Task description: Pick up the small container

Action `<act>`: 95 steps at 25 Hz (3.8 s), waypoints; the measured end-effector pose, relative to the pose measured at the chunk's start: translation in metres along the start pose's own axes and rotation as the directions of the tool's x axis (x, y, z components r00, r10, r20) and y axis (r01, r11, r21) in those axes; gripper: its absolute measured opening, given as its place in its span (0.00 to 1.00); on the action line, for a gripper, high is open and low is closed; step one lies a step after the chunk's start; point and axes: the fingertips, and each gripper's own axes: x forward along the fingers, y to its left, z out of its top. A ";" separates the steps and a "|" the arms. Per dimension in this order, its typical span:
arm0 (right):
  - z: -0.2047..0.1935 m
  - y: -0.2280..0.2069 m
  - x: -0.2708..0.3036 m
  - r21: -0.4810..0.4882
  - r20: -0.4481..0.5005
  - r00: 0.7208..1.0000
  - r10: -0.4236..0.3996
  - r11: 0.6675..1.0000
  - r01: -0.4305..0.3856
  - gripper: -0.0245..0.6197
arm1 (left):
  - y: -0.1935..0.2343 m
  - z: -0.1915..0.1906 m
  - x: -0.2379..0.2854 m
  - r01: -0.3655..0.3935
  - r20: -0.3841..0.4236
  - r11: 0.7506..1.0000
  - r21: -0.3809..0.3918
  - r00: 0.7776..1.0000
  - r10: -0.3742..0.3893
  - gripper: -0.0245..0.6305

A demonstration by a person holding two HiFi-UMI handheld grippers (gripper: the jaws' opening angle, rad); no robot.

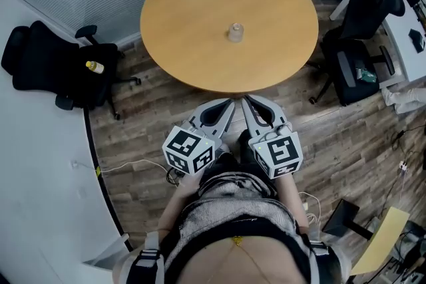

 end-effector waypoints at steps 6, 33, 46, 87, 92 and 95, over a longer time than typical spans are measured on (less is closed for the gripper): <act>0.018 -0.049 0.016 -0.011 0.028 0.999 0.036 0.999 -0.036 0.07 | 0.007 0.023 0.045 -0.037 0.020 0.999 0.012 0.999 0.037 0.04; 0.026 -0.159 0.039 -0.038 0.015 0.973 0.232 0.972 -0.231 0.07 | 0.007 0.043 0.149 -0.224 0.062 0.974 -0.044 0.972 0.226 0.04; 0.025 -0.161 0.069 -0.058 -0.012 0.974 0.225 0.972 -0.226 0.07 | 0.030 0.051 0.155 -0.191 0.070 0.980 -0.056 0.978 0.194 0.04; 0.056 -0.184 0.216 -0.077 -0.047 0.998 0.029 0.996 -0.033 0.07 | 0.191 0.107 0.161 -0.005 0.006 1.000 -0.025 1.000 0.005 0.04; 0.053 -0.193 0.215 -0.081 -0.050 0.999 -0.002 0.997 -0.002 0.07 | 0.201 0.105 0.155 0.002 -0.004 1.000 -0.003 1.000 -0.002 0.04; 0.053 -0.193 0.216 -0.076 -0.052 0.999 -0.010 0.997 0.006 0.07 | 0.207 0.104 0.152 -0.006 -0.005 1.000 -0.015 1.000 0.005 0.04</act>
